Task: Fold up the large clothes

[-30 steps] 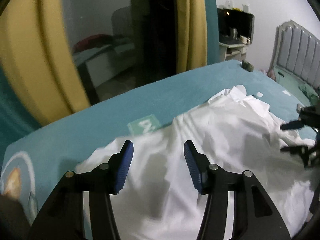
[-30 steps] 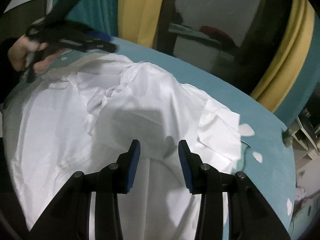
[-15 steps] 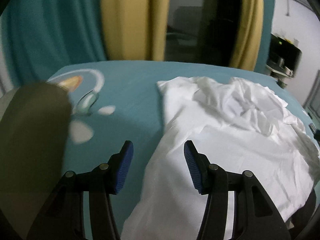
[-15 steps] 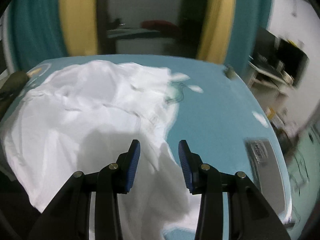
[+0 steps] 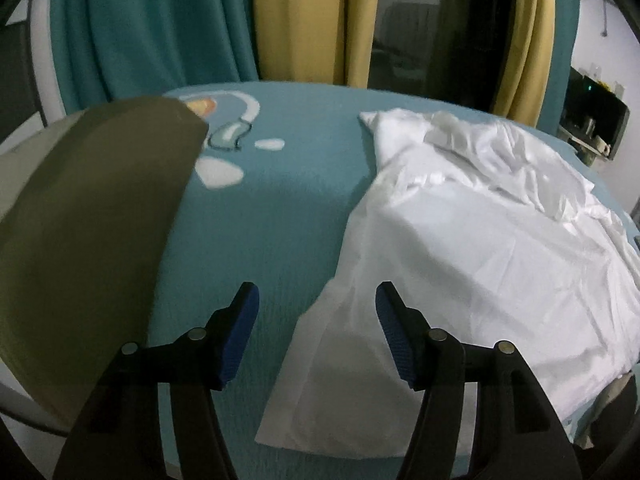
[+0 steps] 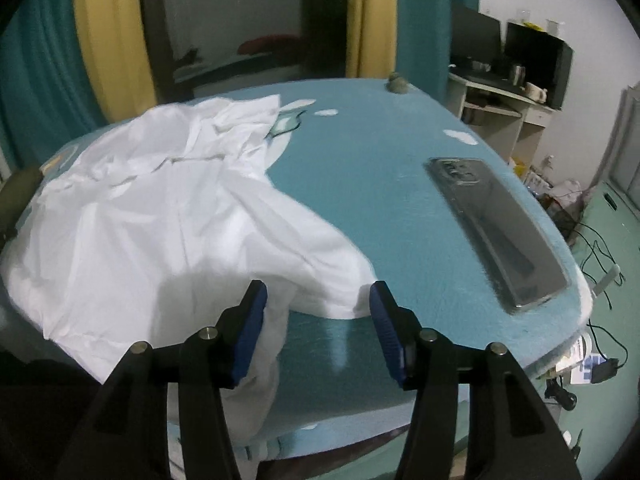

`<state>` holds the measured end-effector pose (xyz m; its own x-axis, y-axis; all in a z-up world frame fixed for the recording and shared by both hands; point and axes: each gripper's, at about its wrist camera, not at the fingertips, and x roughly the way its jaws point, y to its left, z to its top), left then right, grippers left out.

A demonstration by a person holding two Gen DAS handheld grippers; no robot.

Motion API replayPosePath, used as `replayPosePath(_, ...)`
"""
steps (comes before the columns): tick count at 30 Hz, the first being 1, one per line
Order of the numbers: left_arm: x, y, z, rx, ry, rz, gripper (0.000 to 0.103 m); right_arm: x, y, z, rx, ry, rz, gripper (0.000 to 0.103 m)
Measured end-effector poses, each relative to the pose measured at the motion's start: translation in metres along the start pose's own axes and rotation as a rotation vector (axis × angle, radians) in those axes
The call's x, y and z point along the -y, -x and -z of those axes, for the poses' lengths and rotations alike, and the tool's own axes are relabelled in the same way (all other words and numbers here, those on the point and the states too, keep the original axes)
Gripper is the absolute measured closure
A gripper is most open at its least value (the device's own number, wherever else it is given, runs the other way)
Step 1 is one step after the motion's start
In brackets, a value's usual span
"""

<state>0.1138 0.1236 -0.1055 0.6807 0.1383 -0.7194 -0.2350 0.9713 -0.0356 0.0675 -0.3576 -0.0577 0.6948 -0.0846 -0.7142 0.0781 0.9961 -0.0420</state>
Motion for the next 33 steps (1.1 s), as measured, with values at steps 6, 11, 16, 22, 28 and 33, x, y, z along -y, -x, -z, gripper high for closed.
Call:
replayPosePath(6, -0.014, 0.005, 0.002, 0.011, 0.015, 0.01, 0.038, 0.018, -0.007, -0.007, 0.029, -0.04, -0.037, 0.023)
replayPosePath(11, -0.009, -0.002, 0.011, -0.044, -0.017, 0.055, 0.032, 0.006, -0.022, -0.006, 0.025, -0.052, -0.094, 0.021)
replayPosePath(16, 0.001, 0.004, 0.02, -0.046, -0.082, 0.039, 0.032, -0.024, -0.019, 0.001, 0.02, 0.034, -0.086, 0.033)
replayPosePath(22, 0.002, 0.009, 0.027, -0.002, -0.086, 0.016, 0.031, -0.044, -0.009, 0.01, 0.019, 0.033, -0.131, 0.093)
replayPosePath(28, 0.004, 0.012, 0.028, -0.019, -0.081, -0.001, 0.034, -0.045, 0.008, 0.016, 0.061, -0.011, -0.185, 0.096)
replayPosePath(33, 0.024, 0.019, 0.031, -0.039, -0.177, 0.087, 0.099, -0.033, 0.028, 0.008, 0.112, -0.033, -0.179, 0.097)
